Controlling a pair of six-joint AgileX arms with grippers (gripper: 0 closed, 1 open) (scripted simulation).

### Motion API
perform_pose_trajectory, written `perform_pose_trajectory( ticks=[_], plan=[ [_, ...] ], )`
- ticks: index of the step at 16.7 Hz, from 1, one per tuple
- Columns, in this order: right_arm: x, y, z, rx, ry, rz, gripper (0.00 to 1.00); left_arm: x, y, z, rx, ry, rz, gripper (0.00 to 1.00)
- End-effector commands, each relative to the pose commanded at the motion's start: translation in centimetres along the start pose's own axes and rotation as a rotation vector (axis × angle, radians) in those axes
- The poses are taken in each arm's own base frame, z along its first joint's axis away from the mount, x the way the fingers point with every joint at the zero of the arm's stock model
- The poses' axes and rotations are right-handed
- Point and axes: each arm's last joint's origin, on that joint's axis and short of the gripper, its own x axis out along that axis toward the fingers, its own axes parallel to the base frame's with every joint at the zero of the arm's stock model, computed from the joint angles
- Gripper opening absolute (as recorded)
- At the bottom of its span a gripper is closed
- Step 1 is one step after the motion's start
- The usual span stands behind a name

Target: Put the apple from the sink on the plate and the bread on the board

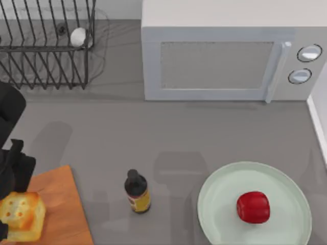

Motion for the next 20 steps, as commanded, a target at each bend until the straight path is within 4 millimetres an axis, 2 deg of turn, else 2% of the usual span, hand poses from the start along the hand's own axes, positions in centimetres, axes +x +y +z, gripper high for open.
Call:
perform_pose_trajectory(
  ticks=[12, 20],
  plan=[
    [0.0, 0.0, 0.0, 0.0, 0.0, 0.0, 1.0, 0.0, 0.0, 0.0, 0.0, 0.0, 0.0, 0.98],
    [0.0, 0.0, 0.0, 0.0, 0.0, 0.0, 1.0, 0.0, 0.0, 0.0, 0.0, 0.0, 0.0, 1.0]
  ],
)
